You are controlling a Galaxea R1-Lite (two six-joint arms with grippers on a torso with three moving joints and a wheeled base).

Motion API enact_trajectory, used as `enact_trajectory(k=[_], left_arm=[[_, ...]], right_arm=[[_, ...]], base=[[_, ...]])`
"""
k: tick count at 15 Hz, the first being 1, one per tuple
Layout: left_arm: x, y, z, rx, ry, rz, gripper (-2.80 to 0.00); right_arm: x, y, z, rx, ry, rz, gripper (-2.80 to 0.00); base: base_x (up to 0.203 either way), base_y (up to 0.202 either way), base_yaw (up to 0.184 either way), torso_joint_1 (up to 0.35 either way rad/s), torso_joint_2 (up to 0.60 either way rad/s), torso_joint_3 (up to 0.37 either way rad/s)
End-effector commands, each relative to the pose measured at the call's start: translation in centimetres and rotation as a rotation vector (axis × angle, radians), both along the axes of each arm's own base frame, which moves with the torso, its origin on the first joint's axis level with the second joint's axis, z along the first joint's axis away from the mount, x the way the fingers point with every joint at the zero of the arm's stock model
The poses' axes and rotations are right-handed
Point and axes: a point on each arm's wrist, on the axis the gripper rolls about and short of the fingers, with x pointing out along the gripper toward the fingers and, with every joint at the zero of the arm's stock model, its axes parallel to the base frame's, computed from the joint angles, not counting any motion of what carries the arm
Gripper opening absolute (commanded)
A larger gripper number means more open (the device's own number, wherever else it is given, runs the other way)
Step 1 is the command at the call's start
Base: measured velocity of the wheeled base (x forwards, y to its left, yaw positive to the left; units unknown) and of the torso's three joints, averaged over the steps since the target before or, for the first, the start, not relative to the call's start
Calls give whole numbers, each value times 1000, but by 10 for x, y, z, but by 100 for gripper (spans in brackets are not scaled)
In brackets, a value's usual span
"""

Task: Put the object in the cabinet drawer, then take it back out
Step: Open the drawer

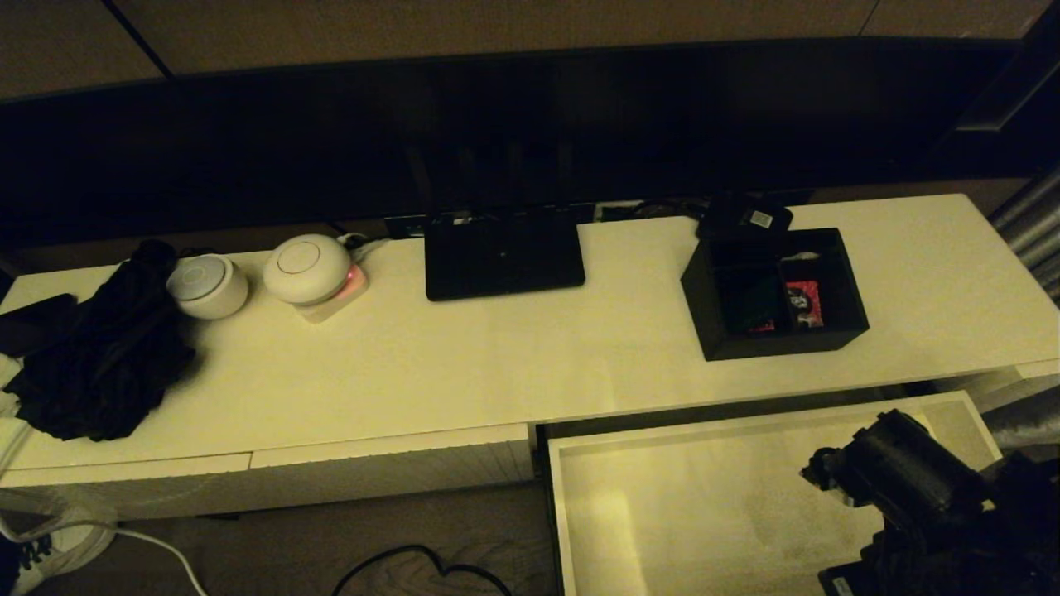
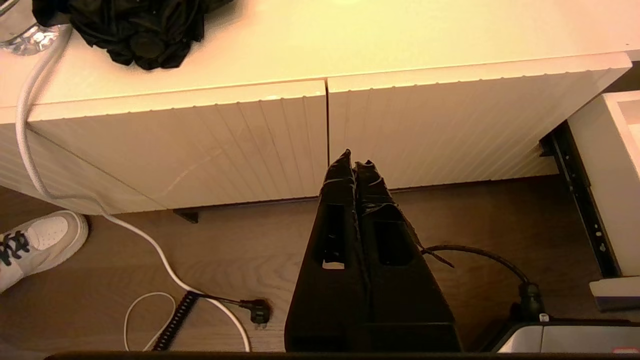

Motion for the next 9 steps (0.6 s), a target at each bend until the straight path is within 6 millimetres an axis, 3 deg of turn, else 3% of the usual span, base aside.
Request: enact_trajectory(k=[1, 4, 9], left_arm=[[0, 0, -1, 0, 3, 0, -280], [0, 0, -1, 0, 3, -1, -280], [0, 0, -1, 0, 3, 1, -280]], right_arm=[[-8, -6, 27, 40, -168, -20, -280], [-20, -12, 44, -56, -348, -57, -280], [-42, -20, 88, -87, -570, -34, -280]], base=[[0, 0, 0, 0, 0, 0], [0, 0, 0, 0, 0, 0], [0, 0, 0, 0, 0, 0]])
